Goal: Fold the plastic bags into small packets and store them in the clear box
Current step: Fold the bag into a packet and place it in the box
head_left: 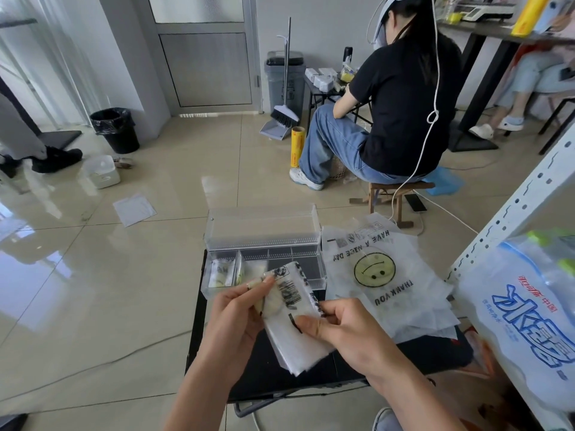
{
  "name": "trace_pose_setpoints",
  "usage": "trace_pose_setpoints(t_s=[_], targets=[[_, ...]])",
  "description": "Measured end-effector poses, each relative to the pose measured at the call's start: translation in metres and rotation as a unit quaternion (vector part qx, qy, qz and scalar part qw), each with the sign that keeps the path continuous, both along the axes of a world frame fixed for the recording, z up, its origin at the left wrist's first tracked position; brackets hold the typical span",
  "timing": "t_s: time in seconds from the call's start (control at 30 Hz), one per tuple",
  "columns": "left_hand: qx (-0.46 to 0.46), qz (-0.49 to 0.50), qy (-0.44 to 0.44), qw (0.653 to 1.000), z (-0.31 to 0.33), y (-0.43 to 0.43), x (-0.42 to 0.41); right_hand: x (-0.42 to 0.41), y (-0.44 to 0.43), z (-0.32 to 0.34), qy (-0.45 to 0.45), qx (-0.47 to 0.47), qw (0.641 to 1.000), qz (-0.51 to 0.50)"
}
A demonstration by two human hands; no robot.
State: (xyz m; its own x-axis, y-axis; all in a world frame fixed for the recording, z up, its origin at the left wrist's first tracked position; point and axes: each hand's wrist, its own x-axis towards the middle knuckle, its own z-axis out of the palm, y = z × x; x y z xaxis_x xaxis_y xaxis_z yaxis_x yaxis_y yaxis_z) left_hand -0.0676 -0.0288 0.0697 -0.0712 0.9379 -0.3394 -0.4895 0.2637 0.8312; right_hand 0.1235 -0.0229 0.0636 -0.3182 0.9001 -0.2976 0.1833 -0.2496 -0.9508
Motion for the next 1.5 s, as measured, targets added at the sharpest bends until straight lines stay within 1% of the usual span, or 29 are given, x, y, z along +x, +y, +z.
trace_pose_setpoints(t_s=[0.1,0.2,0.23,0.3,0.4,0.47,0.53,0.67,0.73,0.8,0.83,0.87,0.97,1.03,1.13,1.17,1.23,1.33,1.5], targets=[[-0.008,-0.020,-0.027,0.999,-0.002,0.001,-0.003,0.002,-0.001,0.004,-0.016,-0.008,1.000,0.017],[-0.003,-0.052,-0.016,0.999,-0.003,-0.001,-0.005,0.008,-0.001,0.008,-0.048,-0.017,0.996,0.068],[0.006,-0.070,-0.006,0.998,-0.003,-0.001,-0.005,0.010,-0.001,0.009,-0.047,-0.022,0.997,0.065],[0.020,-0.102,0.012,0.994,-0.003,-0.003,-0.003,0.010,0.000,0.013,-0.019,-0.008,1.000,0.020],[0.035,-0.177,0.046,0.982,-0.001,-0.006,0.000,0.006,0.001,0.012,0.006,0.058,0.997,-0.054],[0.038,-0.201,0.057,0.977,0.002,-0.008,0.003,0.005,0.001,0.008,0.016,0.091,0.992,-0.089],[0.035,-0.202,0.064,0.977,0.003,-0.008,0.003,0.005,0.002,0.005,0.026,0.084,0.990,-0.108],[0.026,-0.202,0.067,0.977,0.000,-0.005,0.001,0.005,0.004,0.008,0.030,0.037,0.994,-0.102],[0.031,-0.189,0.062,0.979,-0.001,-0.005,-0.001,0.006,0.004,0.009,0.009,-0.004,0.999,-0.051],[0.034,-0.161,0.044,0.985,-0.001,-0.005,-0.004,0.005,-0.001,0.011,-0.018,-0.056,0.998,0.023],[0.033,-0.148,0.036,0.988,-0.001,-0.004,-0.005,0.005,-0.002,0.010,-0.019,-0.070,0.996,0.055],[0.032,-0.141,0.035,0.989,-0.001,-0.004,-0.006,0.005,-0.002,0.010,-0.015,-0.071,0.995,0.066],[0.044,-0.149,0.055,0.986,0.001,-0.005,-0.005,0.008,0.002,0.006,0.022,-0.049,0.998,0.032],[0.037,-0.177,0.099,0.978,0.001,-0.006,-0.005,0.008,0.004,0.003,0.042,-0.041,0.998,0.007],[0.021,-0.247,0.169,0.954,0.000,-0.008,-0.005,0.006,0.004,0.001,0.046,-0.038,0.998,-0.010],[0.024,-0.254,0.189,0.948,-0.001,-0.008,-0.005,0.007,0.005,-0.001,0.046,-0.038,0.998,-0.016],[0.033,-0.237,0.212,0.947,-0.003,-0.008,-0.005,0.008,0.006,0.000,0.047,-0.043,0.998,-0.030],[0.034,-0.215,0.222,0.951,-0.005,-0.006,-0.005,0.009,0.007,0.002,0.047,-0.057,0.997,-0.031],[0.061,-0.194,0.182,0.962,-0.005,-0.005,-0.001,0.006,0.009,0.000,0.006,-0.049,0.998,-0.032]])
